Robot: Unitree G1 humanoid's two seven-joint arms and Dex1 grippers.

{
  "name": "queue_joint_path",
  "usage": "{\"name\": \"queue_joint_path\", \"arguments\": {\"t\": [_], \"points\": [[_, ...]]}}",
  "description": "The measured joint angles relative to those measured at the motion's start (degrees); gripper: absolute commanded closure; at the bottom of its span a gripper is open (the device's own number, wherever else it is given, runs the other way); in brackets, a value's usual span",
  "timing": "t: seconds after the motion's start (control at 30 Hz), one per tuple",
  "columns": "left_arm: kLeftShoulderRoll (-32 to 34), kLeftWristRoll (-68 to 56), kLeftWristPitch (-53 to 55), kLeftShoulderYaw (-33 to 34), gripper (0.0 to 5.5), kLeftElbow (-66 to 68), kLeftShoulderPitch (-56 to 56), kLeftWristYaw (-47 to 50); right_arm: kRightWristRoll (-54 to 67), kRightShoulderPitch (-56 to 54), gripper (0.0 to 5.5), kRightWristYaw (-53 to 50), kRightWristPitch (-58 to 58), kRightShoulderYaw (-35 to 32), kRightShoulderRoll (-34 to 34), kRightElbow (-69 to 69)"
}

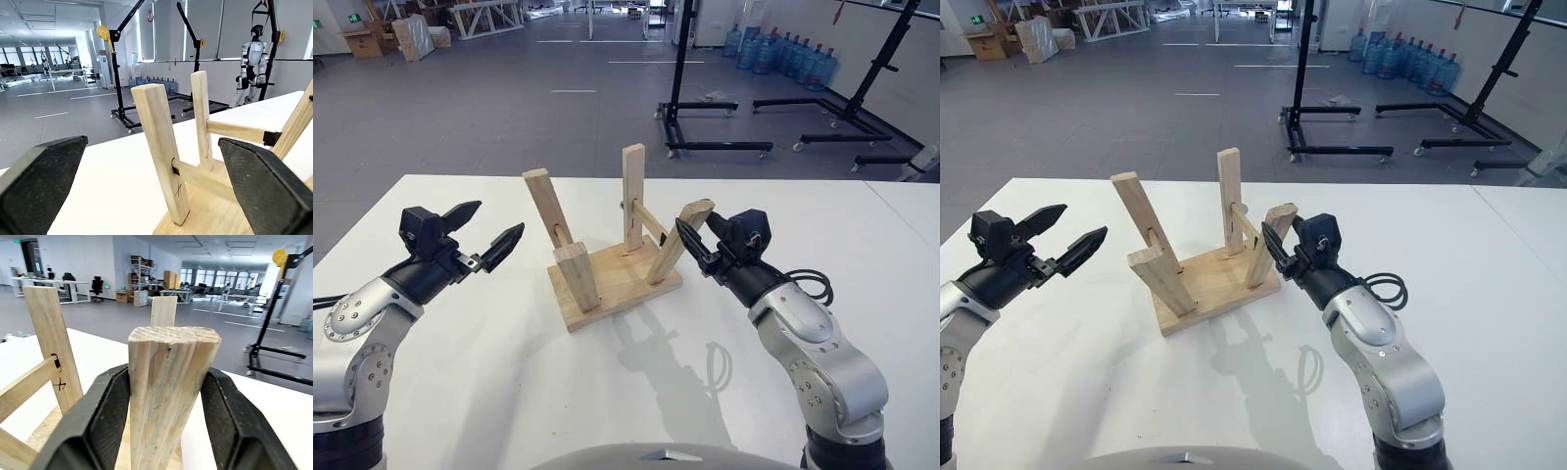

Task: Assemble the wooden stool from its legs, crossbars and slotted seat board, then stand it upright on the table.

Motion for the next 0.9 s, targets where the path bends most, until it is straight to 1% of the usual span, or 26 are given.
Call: {"name": "queue_joint_path", "arguments": {"t": [0.17,0.2,0.27,0.37,0.43,0.53,0.67,0.7,0.8,0.9], "points": [[0.4,-0.1,0.4,0.6,0.61,0.0,1.1,0.0,-0.4,4.5,3.41,-0.4,-4.1,0.1,-0.8,-0.7],[0.4,-0.1,0.4,0.5,0.61,0.0,1.1,0.0,-0.4,4.8,3.11,-0.3,-4.7,0.1,-0.8,-0.5],[0.4,0.0,0.4,0.4,0.61,0.0,1.0,0.1,-2.0,5.2,2.71,-0.4,-5.0,0.1,-1.2,0.2],[0.4,0.0,0.3,0.4,0.61,0.0,1.1,0.0,-3.4,7.8,2.26,-0.5,-4.3,-0.4,-1.6,4.4],[0.4,0.0,0.3,0.4,0.61,0.0,1.1,0.0,-3.1,7.7,1.99,0.9,-6.7,-1.9,-1.1,5.8],[0.1,0.1,-0.2,0.4,0.61,0.0,1.1,0.4,-1.5,7.4,1.43,3.7,-9.4,-2.9,-0.9,8.1],[-0.8,1.2,-1.3,-0.4,0.61,0.5,1.1,1.2,2.6,7.2,1.37,11.3,-12.0,-4.0,-1.6,12.5],[-1.0,1.6,-1.6,-0.9,0.61,1.3,1.1,1.2,3.9,7.3,1.37,15.8,-12.7,-3.8,-3.3,15.3],[-1.1,2.1,-2.1,-2.5,0.61,2.2,0.7,1.0,3.6,6.0,1.37,25.4,-16.9,-2.5,-7.2,25.8],[-1.1,2.5,-2.8,-4.2,0.61,3.6,-0.8,-0.3,2.7,-1.4,1.37,32.6,-23.4,-2.3,-8.8,40.9]]}}
